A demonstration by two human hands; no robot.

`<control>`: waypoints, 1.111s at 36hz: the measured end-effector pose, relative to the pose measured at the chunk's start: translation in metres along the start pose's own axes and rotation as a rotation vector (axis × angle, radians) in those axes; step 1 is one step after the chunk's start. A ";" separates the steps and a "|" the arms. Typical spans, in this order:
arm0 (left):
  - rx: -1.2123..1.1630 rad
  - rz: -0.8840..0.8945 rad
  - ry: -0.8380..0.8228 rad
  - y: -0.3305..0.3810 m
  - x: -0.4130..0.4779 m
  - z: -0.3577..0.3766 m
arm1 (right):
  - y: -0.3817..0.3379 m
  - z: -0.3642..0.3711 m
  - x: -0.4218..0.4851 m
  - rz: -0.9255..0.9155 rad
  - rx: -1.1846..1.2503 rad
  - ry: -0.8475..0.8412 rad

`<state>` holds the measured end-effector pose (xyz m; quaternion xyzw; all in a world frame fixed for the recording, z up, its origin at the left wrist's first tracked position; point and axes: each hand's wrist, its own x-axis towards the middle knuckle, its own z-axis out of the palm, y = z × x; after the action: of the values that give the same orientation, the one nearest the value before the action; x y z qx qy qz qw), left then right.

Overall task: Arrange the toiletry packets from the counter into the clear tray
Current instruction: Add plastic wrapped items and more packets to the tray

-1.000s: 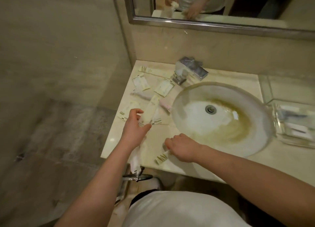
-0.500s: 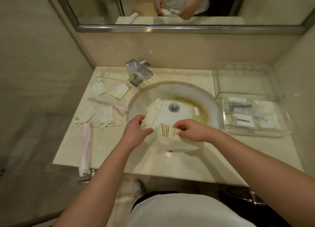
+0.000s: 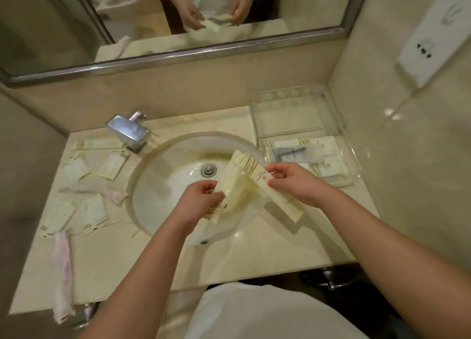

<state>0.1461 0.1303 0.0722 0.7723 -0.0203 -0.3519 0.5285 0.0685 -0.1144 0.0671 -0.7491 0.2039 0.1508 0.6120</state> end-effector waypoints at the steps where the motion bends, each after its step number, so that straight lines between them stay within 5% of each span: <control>1: 0.015 0.005 -0.017 0.004 0.005 0.004 | 0.002 -0.005 -0.001 0.013 0.016 0.019; 7: 0.159 0.076 -0.076 0.028 0.044 0.032 | 0.013 -0.039 -0.015 0.081 0.119 0.217; 15: 0.542 0.377 -0.222 0.063 0.113 0.107 | 0.032 -0.094 -0.031 0.134 0.151 0.691; 22: 0.712 0.441 -0.320 0.068 0.143 0.172 | 0.035 -0.126 -0.028 0.118 0.149 0.794; 30: 0.855 0.420 -0.283 0.045 0.149 0.183 | 0.046 -0.143 0.000 0.156 -0.053 0.678; 40: 0.885 0.565 0.036 0.025 0.126 0.178 | 0.039 -0.140 0.039 0.102 -0.439 0.234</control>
<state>0.1483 -0.0747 -0.0068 0.8919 -0.3656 -0.1401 0.2261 0.0801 -0.2628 0.0442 -0.8651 0.2732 0.1345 0.3985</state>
